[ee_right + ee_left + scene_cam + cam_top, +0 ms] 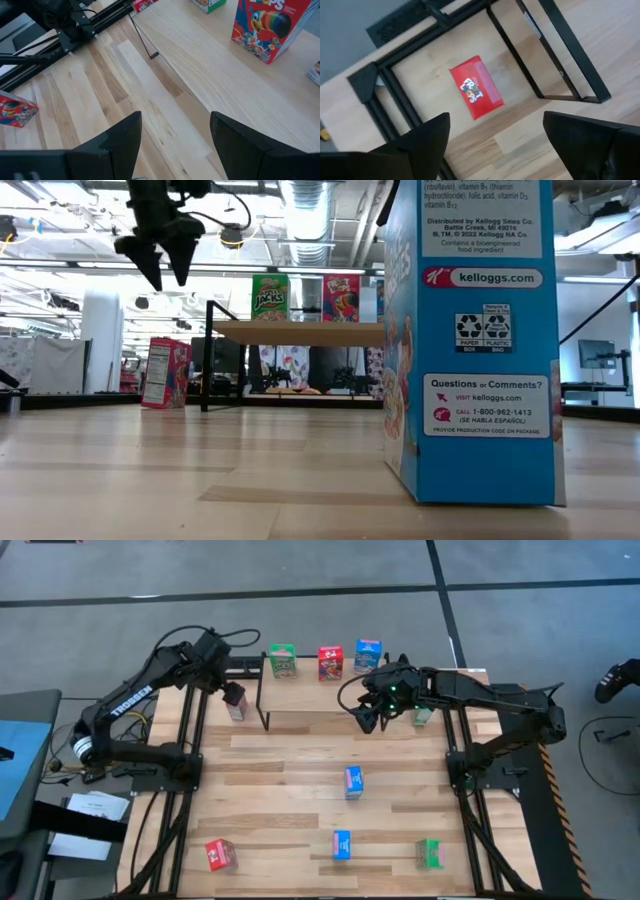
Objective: Stack cereal on shelf
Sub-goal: Put the top red cereal box on the shelf aligned with the other red cereal box
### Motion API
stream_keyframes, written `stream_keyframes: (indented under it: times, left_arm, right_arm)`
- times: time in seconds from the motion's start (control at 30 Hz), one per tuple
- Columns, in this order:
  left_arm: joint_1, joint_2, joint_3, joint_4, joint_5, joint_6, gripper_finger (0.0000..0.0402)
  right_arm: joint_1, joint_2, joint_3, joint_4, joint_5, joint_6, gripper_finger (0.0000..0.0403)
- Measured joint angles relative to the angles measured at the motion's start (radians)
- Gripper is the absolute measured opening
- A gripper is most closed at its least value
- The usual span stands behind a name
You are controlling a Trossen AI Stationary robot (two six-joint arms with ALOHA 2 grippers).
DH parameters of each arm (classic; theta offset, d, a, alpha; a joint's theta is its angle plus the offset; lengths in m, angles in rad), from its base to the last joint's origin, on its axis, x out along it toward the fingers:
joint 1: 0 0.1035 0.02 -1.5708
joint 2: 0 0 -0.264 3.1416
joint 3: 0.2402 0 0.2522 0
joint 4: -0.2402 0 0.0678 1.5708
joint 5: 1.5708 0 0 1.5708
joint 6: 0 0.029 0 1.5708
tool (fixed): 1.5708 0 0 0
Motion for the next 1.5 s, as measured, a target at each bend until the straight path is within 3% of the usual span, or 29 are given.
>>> stream_keyframes:
  times: [0.5, 0.93, 1.5]
  left_arm:
    - [0.017, 0.162, -0.003, 0.010, 0.008, 0.040, 0.0307]
    - [0.053, 0.166, -0.135, 0.147, 0.030, -0.042, 0.0307]
    - [0.065, 0.165, -0.137, 0.135, -0.015, -0.120, 0.0306]
  right_arm:
    - [0.000, 0.000, 0.000, 0.000, 0.000, 0.003, 0.0260]
    - [0.000, 0.000, 0.000, -0.005, 0.000, 0.003, 0.0260]
    - [0.000, 0.000, 0.000, -0.005, 0.000, 0.003, 0.0260]
